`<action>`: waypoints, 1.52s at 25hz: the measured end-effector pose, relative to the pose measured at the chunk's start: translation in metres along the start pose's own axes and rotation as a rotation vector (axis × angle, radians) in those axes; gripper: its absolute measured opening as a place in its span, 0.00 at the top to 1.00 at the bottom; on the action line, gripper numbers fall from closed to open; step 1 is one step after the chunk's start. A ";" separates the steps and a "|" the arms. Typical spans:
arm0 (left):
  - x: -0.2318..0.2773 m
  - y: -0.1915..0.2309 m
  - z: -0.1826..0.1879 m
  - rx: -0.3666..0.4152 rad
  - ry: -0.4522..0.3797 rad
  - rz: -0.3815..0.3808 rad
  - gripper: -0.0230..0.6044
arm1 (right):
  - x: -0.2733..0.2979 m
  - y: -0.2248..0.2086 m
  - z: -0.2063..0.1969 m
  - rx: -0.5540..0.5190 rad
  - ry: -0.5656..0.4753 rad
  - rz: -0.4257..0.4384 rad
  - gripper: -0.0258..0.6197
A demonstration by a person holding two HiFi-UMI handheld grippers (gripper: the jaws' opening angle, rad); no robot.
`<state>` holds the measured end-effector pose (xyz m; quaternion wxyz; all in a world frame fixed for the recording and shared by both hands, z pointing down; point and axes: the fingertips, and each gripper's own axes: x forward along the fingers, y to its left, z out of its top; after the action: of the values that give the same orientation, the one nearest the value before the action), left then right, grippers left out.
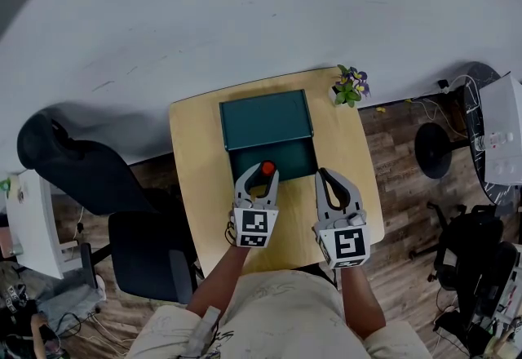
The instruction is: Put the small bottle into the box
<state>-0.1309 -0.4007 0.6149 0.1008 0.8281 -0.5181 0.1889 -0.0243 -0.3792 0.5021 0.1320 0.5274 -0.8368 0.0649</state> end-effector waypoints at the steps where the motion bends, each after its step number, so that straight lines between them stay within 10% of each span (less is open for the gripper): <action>1: 0.000 0.000 0.000 -0.001 0.000 0.000 0.75 | -0.001 0.000 0.000 0.000 -0.001 -0.001 0.93; 38: -0.008 -0.002 0.012 0.008 -0.030 0.014 0.64 | -0.017 0.003 0.006 -0.015 -0.010 0.010 0.93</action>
<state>-0.1296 -0.3976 0.6006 0.0883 0.8275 -0.5247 0.1792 -0.0211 -0.3647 0.4920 0.1317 0.5225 -0.8405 0.0567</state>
